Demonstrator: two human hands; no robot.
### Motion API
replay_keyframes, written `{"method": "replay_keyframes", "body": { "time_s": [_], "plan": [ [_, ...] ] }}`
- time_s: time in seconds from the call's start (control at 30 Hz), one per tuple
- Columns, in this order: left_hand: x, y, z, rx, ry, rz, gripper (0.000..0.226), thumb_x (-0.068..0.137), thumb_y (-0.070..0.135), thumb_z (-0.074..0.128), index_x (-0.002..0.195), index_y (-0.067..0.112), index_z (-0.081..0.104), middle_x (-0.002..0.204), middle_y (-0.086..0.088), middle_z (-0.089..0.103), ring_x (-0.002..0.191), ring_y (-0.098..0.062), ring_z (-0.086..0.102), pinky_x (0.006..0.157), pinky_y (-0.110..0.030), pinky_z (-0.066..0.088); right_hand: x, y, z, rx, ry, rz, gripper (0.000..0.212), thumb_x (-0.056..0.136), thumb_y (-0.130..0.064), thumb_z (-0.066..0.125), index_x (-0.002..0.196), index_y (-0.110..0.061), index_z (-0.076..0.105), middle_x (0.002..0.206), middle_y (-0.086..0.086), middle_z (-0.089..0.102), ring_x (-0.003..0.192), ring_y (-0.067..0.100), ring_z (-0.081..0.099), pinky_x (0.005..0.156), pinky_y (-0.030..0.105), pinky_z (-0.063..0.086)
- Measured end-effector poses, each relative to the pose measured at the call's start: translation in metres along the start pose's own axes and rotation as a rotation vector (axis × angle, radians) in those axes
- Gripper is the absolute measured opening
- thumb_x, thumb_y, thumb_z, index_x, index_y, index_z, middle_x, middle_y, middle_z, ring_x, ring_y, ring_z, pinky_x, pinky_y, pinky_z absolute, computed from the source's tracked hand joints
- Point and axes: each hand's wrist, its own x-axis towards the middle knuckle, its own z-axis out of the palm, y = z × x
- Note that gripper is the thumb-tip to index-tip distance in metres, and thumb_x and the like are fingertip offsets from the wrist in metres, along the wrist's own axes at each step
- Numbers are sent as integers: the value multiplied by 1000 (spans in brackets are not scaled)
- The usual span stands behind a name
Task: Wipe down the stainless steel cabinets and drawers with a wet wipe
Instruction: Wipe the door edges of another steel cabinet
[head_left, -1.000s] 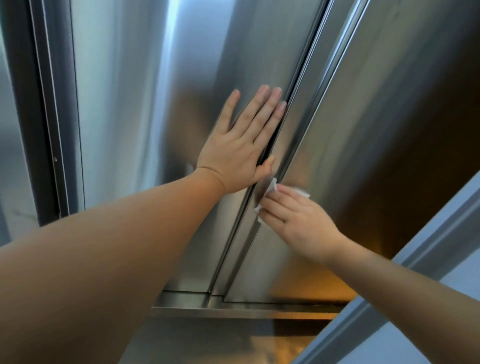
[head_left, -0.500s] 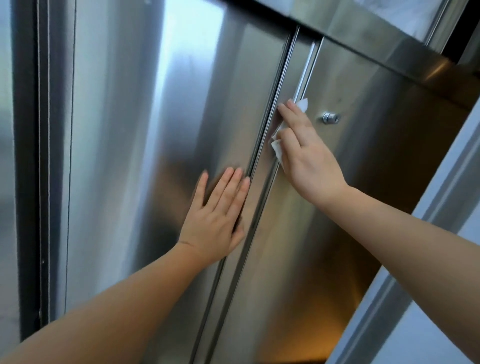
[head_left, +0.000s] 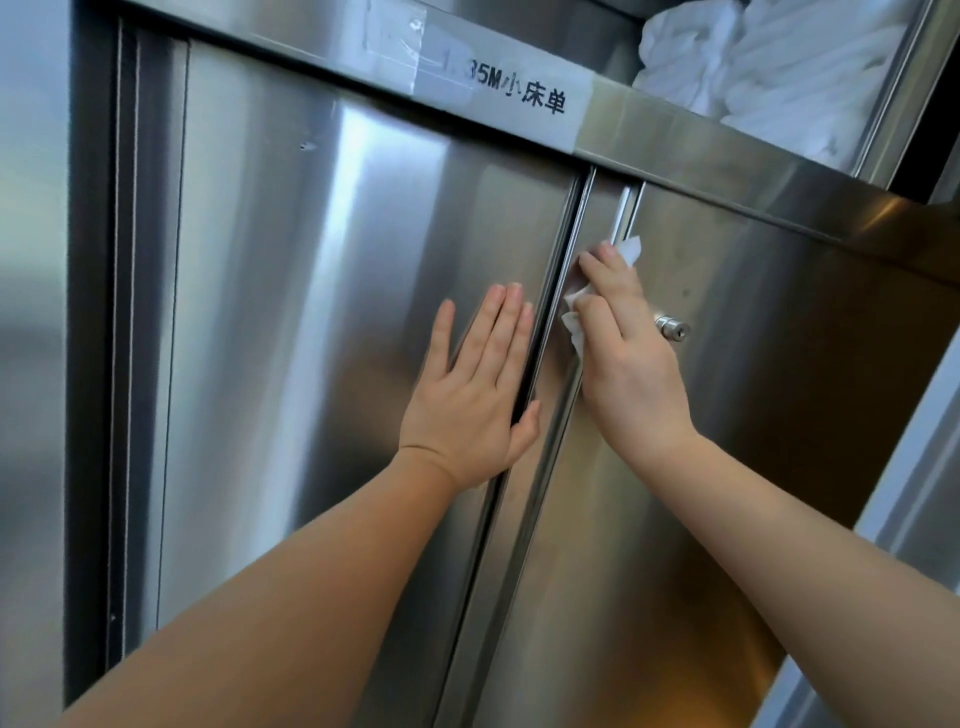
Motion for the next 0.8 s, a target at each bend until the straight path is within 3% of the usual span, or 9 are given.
{"method": "replay_keyframes", "body": {
  "time_s": [0.1, 0.13, 0.23, 0.3, 0.47, 0.53, 0.67, 0.8],
  "plan": [
    [-1, 0, 0, -13, 8, 3, 78, 92, 43, 34, 154, -1, 15, 162, -19, 12, 152, -28, 7, 121, -57, 4, -3, -5, -3, 67, 52, -6, 29, 96, 2, 50, 122, 8, 60, 148, 19, 42, 142, 31, 32, 119, 42, 26],
    [0, 1, 0, -17, 0, 3, 78, 92, 43, 34, 154, -1, 14, 162, -18, 11, 152, -28, 7, 121, -56, 3, -3, -8, -5, 110, 91, 2, 21, 96, 0, 53, 112, 7, 64, 145, 19, 47, 141, 31, 36, 118, 41, 29],
    [1, 1, -4, -36, -61, -17, 80, 92, 45, 34, 154, 1, 11, 162, -16, 5, 152, -26, 4, 121, -56, 3, -1, -19, -15, 241, 197, 40, 10, 92, 0, 59, 94, 4, 67, 134, 18, 57, 133, 28, 47, 111, 15, 29],
    [2, 3, -12, -51, -135, -34, 81, 92, 48, 33, 154, 2, 11, 162, -14, 2, 152, -25, 1, 121, -56, 3, -1, -26, -22, 315, 218, 84, 11, 91, 2, 60, 93, 3, 70, 132, 18, 59, 128, 28, 51, 106, 10, 28],
    [2, -9, -56, -267, -252, -25, 68, 99, 40, 33, 156, 7, 15, 164, -11, 9, 152, -20, 0, 122, -52, 5, 8, -61, -32, 559, 161, 196, 16, 93, -3, 60, 100, -6, 74, 135, 10, 57, 129, 22, 50, 108, 17, 32],
    [-8, -23, -82, -352, -223, -108, 67, 98, 36, 35, 155, 5, 20, 163, -12, 17, 152, -20, 7, 122, -48, 10, 18, -78, -29, 597, 187, 160, 15, 93, -6, 61, 100, -9, 74, 133, 9, 58, 127, 22, 52, 107, 20, 35],
    [-29, -68, -136, -308, -96, -355, 68, 92, 33, 37, 149, -4, 29, 155, -21, 31, 146, -32, 24, 120, -50, 18, 46, -119, -8, 660, 190, 41, 15, 91, -6, 63, 100, -7, 75, 132, 13, 59, 126, 27, 53, 108, 31, 37],
    [-30, -107, -170, -155, -48, -424, 66, 90, 29, 39, 145, -7, 33, 150, -26, 35, 141, -39, 31, 115, -56, 28, 80, -174, 21, 688, 102, -103, 15, 92, -4, 61, 101, -3, 73, 132, 14, 58, 129, 28, 51, 108, 27, 34]
  ]
}}
